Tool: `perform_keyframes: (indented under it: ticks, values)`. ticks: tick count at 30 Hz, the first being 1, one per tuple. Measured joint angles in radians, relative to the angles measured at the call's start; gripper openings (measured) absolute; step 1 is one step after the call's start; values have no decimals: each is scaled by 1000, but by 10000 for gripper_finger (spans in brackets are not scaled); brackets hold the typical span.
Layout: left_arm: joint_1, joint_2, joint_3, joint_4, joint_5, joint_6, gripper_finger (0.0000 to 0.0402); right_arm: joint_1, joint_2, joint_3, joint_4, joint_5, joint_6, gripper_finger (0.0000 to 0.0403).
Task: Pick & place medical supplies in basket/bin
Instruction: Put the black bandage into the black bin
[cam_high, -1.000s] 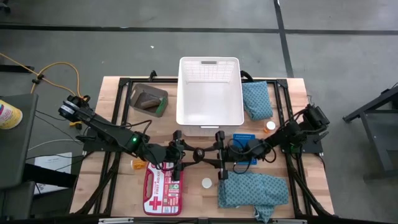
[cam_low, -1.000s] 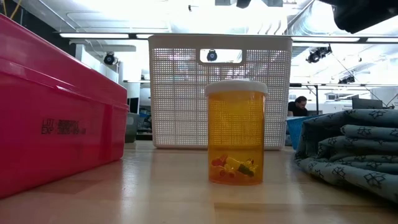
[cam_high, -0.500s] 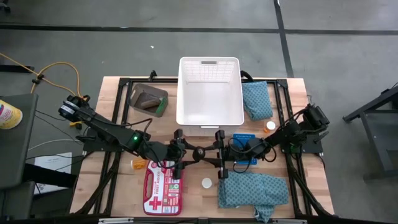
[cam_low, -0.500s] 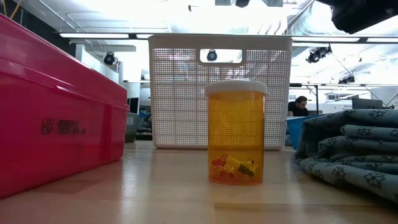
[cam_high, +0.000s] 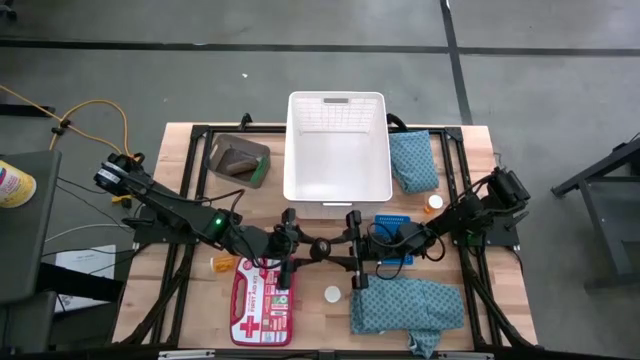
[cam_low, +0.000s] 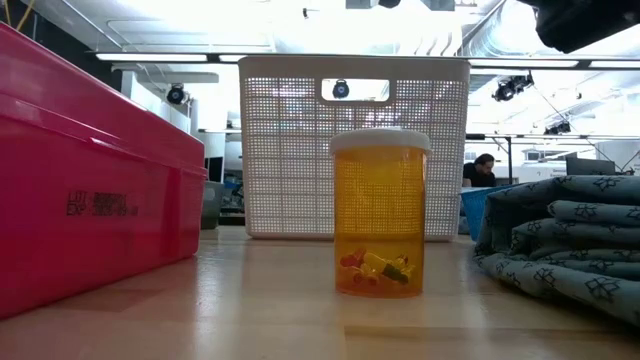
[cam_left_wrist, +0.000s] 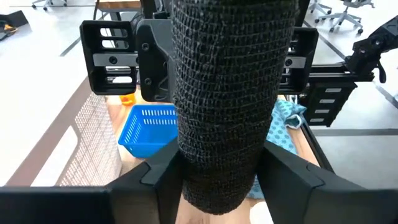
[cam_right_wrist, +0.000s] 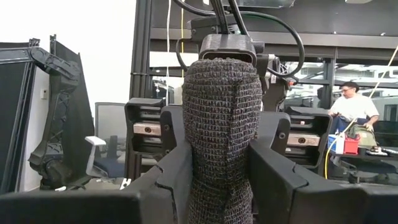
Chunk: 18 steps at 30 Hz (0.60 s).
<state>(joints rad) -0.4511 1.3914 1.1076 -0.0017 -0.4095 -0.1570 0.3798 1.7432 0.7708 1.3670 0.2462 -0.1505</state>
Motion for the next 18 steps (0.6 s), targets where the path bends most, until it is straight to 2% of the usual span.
perform_keyframes:
  ticks: [5, 18]
  values:
    - [0, 0, 0, 1, 1, 0, 145, 0, 0, 0, 0, 1, 0, 128]
    - [0, 0, 0, 2, 2, 0, 140, 0, 0, 0, -1, 4, 25, 128]
